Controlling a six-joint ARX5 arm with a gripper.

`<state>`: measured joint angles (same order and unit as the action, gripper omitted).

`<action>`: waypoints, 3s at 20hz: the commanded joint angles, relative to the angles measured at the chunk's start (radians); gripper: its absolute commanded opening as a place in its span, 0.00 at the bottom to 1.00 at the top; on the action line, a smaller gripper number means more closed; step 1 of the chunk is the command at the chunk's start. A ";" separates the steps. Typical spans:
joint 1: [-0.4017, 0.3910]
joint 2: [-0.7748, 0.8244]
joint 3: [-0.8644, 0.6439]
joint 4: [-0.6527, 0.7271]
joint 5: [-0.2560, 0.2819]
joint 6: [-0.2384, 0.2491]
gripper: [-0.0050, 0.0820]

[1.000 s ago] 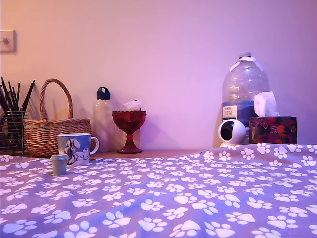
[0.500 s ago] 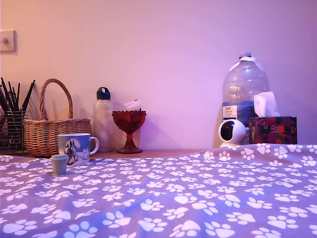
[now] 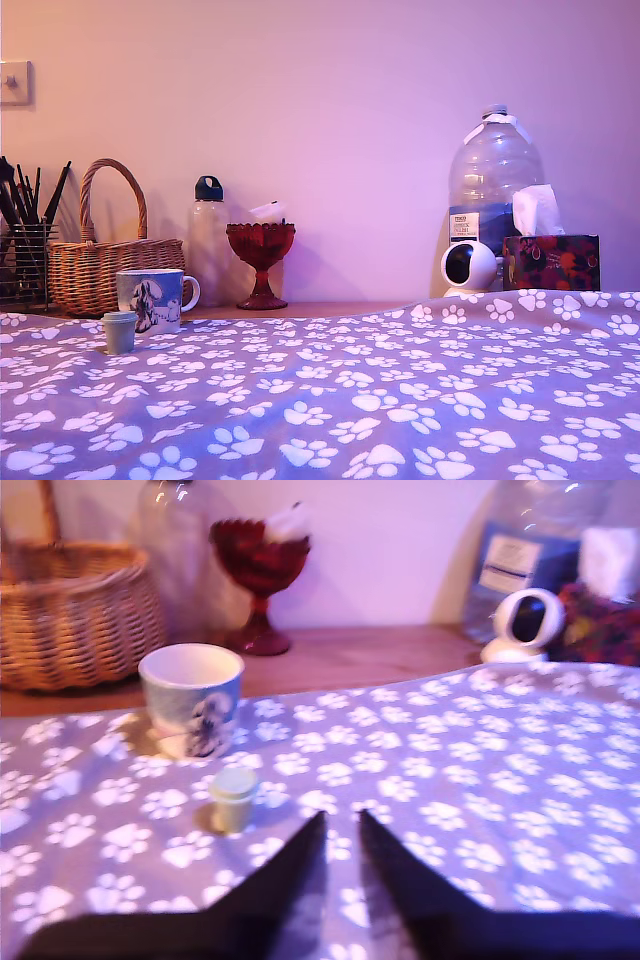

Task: Pick the coffee capsule and then drop it inside the coffee cup in front of you

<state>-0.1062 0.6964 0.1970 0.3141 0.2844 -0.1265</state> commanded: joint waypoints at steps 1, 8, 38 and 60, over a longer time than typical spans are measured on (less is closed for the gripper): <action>-0.002 0.039 -0.011 0.053 -0.022 0.008 0.68; -0.011 0.230 -0.011 0.192 -0.016 0.106 0.69; -0.007 1.188 0.311 0.752 -0.039 0.153 0.76; 0.002 1.387 0.532 0.665 -0.037 0.161 0.51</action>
<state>-0.1066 2.0586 0.7254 0.9722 0.2440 0.0296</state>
